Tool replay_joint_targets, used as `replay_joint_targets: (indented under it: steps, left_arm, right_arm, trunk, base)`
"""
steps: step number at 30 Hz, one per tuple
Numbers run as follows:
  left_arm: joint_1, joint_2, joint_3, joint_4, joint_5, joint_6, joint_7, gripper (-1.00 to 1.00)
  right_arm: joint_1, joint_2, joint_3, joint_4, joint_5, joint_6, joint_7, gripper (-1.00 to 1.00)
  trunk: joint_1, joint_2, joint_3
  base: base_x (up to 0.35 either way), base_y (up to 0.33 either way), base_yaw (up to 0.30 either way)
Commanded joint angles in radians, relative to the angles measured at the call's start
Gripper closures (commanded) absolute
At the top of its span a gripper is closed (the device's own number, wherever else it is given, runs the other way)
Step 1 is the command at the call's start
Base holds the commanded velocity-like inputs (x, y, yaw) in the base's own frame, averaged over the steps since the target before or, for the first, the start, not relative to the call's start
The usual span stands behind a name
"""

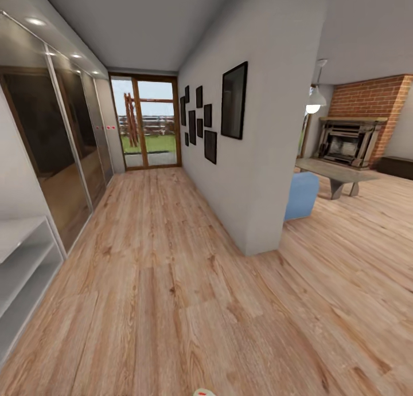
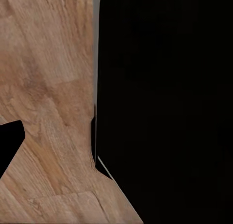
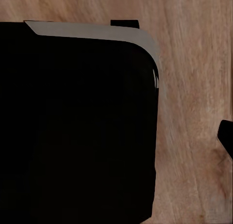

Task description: Pick up the two gym shoes and the two sandals from the corridor floor and place them onto the hallstand (shoe rack) in the corridor, making sure they are on the rack and not on the floor. Arrange them so the two gym shoes are next to each other and the two sandals are next to each other.

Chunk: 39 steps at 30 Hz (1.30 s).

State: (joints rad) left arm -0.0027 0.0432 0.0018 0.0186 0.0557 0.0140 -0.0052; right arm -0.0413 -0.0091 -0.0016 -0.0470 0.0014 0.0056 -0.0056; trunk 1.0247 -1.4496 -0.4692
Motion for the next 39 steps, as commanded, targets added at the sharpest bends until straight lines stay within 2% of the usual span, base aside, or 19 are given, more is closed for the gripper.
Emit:
replay_joint_targets:
  steps: [1,9,39]
  left_arm:
    - [0.0,0.002,0.0,0.0,0.006,0.001,-0.001,-1.0]
    - [0.0,0.006,0.0,0.0,0.006,0.002,-0.003,-1.0]
    - [-0.002,0.01,0.0,-0.003,0.006,0.002,-0.001,-1.0]
  right_arm:
    - [0.0,0.0,0.0,-0.001,0.0,0.001,-0.001,-1.0]
    - [0.0,0.0,-0.001,-0.001,0.0,0.001,-0.001,-1.0]
    - [0.0,-0.001,-0.001,-0.002,-0.001,0.001,-0.001,-1.0]
  trunk:
    - [0.0,0.0,-0.001]
    - [0.0,0.0,-0.001]
    - [0.0,0.0,-0.001]
  base:
    - [0.173,-0.094,0.272]
    - [0.141,-0.089,0.272]
    - [0.004,-0.002,0.272]
